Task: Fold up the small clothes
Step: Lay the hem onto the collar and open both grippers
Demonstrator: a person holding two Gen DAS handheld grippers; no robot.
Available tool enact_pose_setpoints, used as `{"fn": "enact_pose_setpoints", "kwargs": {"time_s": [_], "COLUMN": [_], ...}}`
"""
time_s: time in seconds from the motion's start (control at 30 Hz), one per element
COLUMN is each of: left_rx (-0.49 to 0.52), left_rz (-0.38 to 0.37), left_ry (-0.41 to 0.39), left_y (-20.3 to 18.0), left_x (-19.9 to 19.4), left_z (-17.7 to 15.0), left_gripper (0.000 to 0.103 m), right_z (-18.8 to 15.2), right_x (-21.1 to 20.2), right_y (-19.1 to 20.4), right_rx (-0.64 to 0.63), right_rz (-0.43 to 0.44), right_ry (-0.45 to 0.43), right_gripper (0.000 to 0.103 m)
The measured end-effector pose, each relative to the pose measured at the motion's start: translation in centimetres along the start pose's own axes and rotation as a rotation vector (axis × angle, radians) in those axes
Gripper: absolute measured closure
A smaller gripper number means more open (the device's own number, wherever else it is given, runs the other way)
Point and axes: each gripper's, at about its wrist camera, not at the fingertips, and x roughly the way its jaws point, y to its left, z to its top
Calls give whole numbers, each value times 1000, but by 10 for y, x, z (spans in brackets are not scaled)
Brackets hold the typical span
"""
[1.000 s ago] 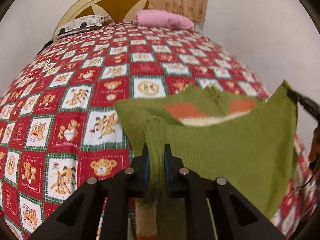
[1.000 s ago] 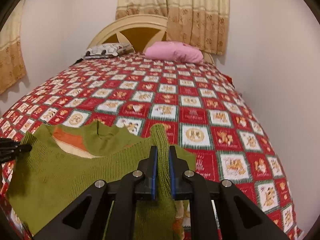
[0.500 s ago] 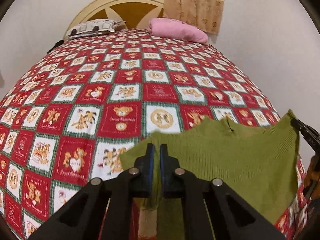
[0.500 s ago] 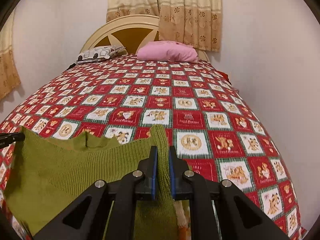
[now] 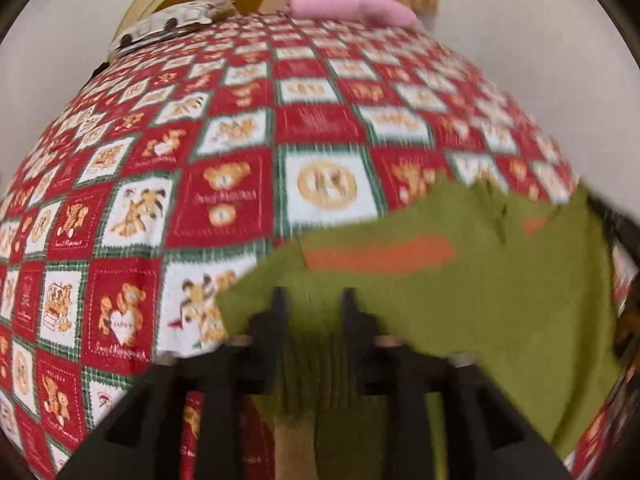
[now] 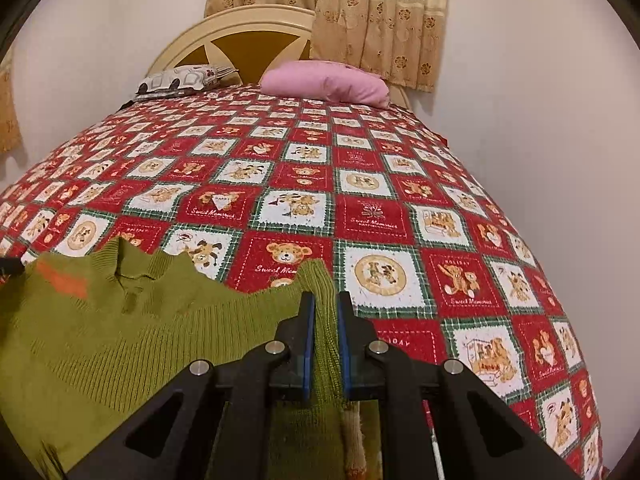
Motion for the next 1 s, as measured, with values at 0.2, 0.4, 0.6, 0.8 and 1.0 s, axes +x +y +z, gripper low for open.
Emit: {"fn": "enact_pose_setpoints", "kwargs": {"time_s": [0.2,0.4,0.6,0.8,1.0], "left_rx": [-11,-17,-90,-100,-107], "left_rz": [-49,-54,-10,151,234], "left_ry": [-3,-94,-177,-104,-75], "left_y": [-5,-3,6,6,9], "left_x": [7,-20,-28,38,44], "left_z": [-11,-4,27,22,27], "left_gripper": [59,93,93,83,19], "right_z": [-2,6,26,-6,-5], "right_x": [-1,-21,-16,58,55], "right_y": [3,-2,-2,-2,-16], "right_rx": [-13,21,33,45,106], "right_rz": [-6,11,-9,-33,-25], "right_ry": [2,-31,-75,116,142], "right_gripper": [93,93,93,93,79]}}
